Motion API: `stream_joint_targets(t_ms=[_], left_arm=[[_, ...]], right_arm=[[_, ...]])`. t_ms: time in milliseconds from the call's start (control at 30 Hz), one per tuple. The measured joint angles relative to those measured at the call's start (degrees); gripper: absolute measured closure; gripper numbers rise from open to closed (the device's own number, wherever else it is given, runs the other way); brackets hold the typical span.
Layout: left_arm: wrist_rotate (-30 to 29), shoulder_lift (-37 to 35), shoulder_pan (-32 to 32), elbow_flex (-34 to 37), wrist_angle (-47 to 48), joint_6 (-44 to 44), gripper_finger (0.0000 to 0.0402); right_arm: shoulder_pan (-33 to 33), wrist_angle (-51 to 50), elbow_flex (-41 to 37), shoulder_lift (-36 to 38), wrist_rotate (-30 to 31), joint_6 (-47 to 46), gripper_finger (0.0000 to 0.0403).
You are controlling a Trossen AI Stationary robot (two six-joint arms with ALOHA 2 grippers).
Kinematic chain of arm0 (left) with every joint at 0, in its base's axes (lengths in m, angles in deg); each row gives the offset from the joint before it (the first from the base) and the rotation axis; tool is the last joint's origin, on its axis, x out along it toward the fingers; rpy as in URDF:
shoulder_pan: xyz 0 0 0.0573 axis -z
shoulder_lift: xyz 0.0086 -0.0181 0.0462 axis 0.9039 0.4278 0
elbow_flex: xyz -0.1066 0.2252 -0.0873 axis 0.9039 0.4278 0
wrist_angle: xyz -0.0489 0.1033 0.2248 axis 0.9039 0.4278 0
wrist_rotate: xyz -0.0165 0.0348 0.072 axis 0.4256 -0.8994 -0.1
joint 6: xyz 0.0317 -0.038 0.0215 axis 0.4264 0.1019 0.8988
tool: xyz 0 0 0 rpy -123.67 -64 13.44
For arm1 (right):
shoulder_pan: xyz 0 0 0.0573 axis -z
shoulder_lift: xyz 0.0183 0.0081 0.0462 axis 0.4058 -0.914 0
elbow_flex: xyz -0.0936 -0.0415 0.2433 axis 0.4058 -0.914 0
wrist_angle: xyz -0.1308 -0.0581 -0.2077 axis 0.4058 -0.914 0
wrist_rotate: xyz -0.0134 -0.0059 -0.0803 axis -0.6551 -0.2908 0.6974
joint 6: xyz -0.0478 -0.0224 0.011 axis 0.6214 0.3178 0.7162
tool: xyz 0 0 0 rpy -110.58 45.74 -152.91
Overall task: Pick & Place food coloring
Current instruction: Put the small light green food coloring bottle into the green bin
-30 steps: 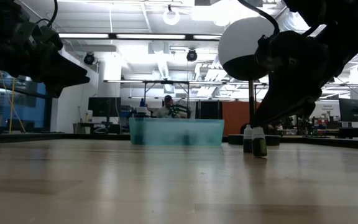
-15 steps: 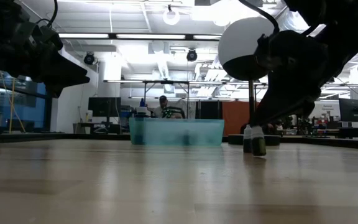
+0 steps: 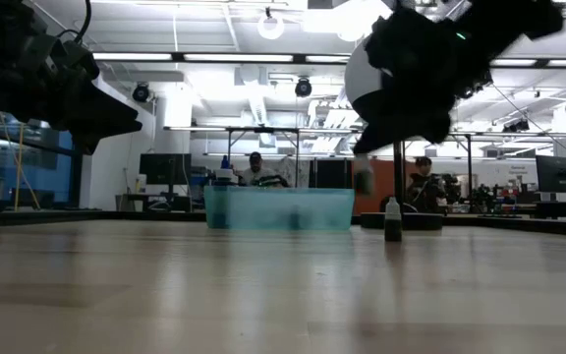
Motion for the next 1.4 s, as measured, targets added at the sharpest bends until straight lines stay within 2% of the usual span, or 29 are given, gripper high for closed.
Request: stream_joint_targets(t_ms=[367, 600, 767, 867, 1033, 1400], left_arm=[[0.0, 0.0, 0.0, 0.0, 0.0, 0.0, 0.0275], [0.0, 0.0, 0.0, 0.0, 0.0, 0.0, 0.0275], [0.0, 0.0, 0.0, 0.0, 0.0, 0.0, 0.0275], [0.0, 0.0, 0.0, 0.0, 0.0, 0.0, 0.0275], [0.0, 0.0, 0.0, 0.0, 0.0, 0.0, 0.0275], [0.0, 0.0, 0.0, 0.0, 0.0, 0.0, 0.0275]], right_arm=[[11.9, -10.3, 14.7, 0.0, -0.2, 11.3, 0.0402], [21.9, -10.3, 15.9, -0.5, -1.9, 15.5, 0.0402], [27.2, -9.3, 15.9, -3.8, -3.8, 16.4, 0.0402], [29.2, -6.3, 15.9, -6.9, -5.7, 16.4, 0.0402], [30.6, -0.8, 16.0, -11.1, -5.1, 14.3, 0.0402], [32.9, 1.1, 16.0, -12.7, -0.4, 11.2, 0.0402]])
